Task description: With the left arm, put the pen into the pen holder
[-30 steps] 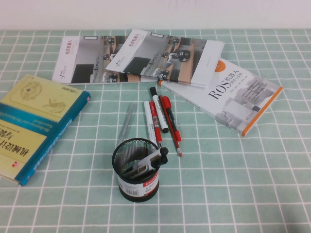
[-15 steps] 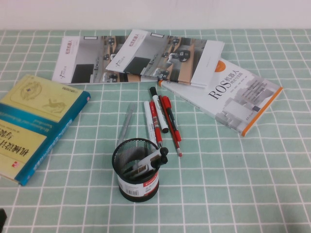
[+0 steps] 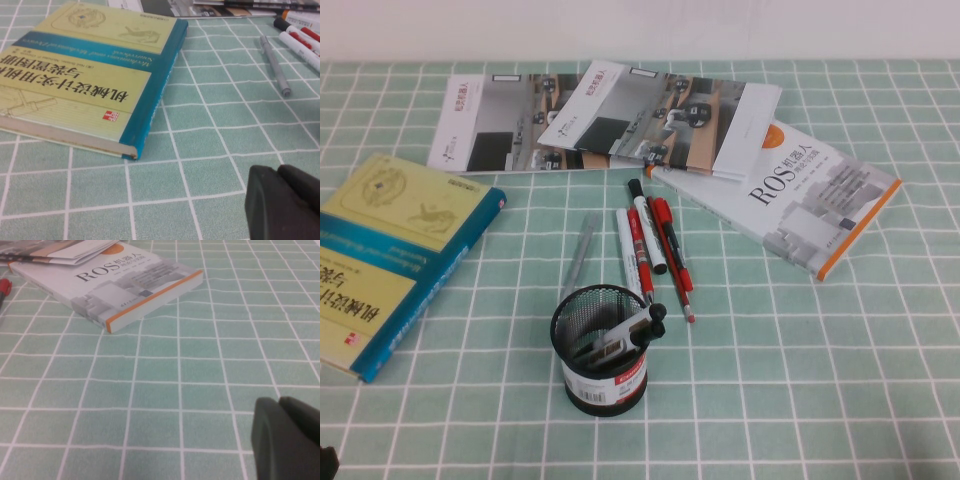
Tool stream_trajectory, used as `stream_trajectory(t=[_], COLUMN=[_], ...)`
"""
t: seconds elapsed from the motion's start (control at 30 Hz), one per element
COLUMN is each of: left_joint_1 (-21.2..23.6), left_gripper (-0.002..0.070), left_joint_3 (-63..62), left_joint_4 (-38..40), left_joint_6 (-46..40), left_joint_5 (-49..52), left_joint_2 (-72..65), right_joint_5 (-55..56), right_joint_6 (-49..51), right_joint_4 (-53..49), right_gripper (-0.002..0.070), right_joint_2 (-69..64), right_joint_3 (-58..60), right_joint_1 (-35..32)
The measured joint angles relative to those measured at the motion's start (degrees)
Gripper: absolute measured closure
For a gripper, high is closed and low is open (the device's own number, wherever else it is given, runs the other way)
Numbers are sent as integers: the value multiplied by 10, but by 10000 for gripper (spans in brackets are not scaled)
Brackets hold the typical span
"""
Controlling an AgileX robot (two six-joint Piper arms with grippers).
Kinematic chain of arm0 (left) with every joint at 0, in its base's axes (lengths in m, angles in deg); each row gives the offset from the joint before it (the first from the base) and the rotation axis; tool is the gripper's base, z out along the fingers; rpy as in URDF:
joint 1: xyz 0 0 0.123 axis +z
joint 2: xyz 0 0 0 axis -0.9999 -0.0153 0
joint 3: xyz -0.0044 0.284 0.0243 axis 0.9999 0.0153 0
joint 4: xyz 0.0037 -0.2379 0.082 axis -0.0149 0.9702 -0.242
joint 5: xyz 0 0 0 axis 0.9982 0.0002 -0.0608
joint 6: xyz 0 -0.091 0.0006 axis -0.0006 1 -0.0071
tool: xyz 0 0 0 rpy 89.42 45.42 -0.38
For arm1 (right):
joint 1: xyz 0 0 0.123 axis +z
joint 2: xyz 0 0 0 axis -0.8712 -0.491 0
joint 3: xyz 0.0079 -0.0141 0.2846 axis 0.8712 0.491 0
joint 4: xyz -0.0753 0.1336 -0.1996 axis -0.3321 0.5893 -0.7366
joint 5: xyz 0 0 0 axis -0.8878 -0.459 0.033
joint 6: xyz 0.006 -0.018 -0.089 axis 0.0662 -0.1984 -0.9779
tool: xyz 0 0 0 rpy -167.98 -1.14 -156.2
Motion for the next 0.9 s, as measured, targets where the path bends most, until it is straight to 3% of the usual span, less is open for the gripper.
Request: stream_trajectory(t=[0.73,0.9], left_joint_1=[0,18], left_gripper=[676,676], left_joint_3=[0,0], left_joint_4=[0,0], left_joint_6=[2,2], left_joint_5=[0,0], left_joint_2=[0,0], right_joint_5=[0,0], right_joint_6=[0,0], right_joint_4=[0,0], right_gripper=[696,696], right_joint_2=[0,0], right_joint_3=[0,0], right_joint_1=[0,0])
